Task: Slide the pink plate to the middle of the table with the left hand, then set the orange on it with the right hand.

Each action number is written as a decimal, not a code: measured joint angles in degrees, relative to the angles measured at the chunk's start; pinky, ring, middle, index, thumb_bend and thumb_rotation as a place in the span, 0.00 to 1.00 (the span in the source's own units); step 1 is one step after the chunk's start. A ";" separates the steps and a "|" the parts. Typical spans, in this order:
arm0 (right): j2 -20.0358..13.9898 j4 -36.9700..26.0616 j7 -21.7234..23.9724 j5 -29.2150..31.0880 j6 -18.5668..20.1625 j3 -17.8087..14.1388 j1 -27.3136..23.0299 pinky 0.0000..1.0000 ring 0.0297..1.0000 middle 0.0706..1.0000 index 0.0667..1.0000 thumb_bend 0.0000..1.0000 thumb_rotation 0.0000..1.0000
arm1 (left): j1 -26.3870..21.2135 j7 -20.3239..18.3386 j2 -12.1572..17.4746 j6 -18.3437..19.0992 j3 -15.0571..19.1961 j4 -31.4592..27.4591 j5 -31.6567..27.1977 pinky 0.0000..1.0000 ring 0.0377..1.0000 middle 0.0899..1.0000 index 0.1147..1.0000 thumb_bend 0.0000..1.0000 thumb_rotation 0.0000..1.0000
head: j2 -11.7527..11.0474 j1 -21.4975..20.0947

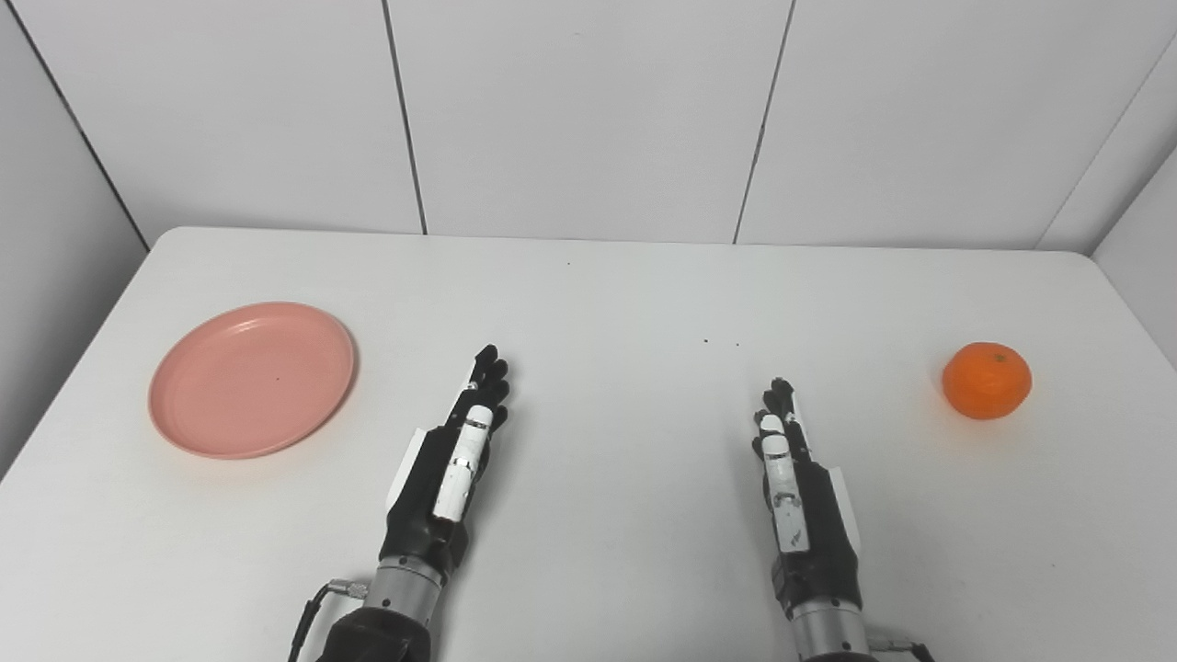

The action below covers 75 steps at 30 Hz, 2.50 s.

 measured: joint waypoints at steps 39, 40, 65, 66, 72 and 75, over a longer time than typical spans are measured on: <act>-2.94 0.74 1.71 2.83 -1.07 -0.82 0.07 1.00 1.00 1.00 1.00 0.26 1.00 | 0.53 0.15 -1.79 -1.62 -1.00 2.88 0.29 1.00 1.00 1.00 1.00 0.38 1.00 | -5.53 10.18; -3.33 0.89 1.88 3.11 -1.54 -0.97 0.14 1.00 1.00 1.00 1.00 0.26 1.00 | 0.54 0.29 -2.16 -2.15 -1.10 3.32 0.33 1.00 1.00 1.00 1.00 0.38 1.00 | -5.54 10.20; -5.52 3.12 3.83 7.55 -5.47 -2.62 0.19 1.00 1.00 1.00 1.00 0.20 1.00 | 0.58 3.93 -5.20 -4.67 -3.36 6.56 5.12 0.97 0.99 0.99 0.98 0.34 1.00 | -9.05 15.73; -5.52 3.12 3.83 7.69 -5.47 -2.62 0.20 1.00 1.00 1.00 1.00 0.20 1.00 | 0.58 3.93 -5.24 -4.69 -3.36 6.58 5.12 0.97 0.99 0.99 0.98 0.34 1.00 | -9.05 15.73; -5.51 3.07 3.81 7.69 -5.47 -2.58 0.27 1.00 1.00 1.00 1.00 0.19 1.00 | 0.59 4.00 -5.26 -4.69 -3.44 6.57 5.27 0.97 0.99 1.00 0.99 0.35 1.00 | -8.88 15.65; -5.48 3.00 3.78 7.54 -5.47 -2.55 0.35 1.00 1.00 1.00 1.00 0.19 1.00 | 0.59 4.01 -5.25 -4.69 -3.47 6.57 5.27 0.97 0.99 1.00 0.99 0.35 1.00 | -8.88 15.56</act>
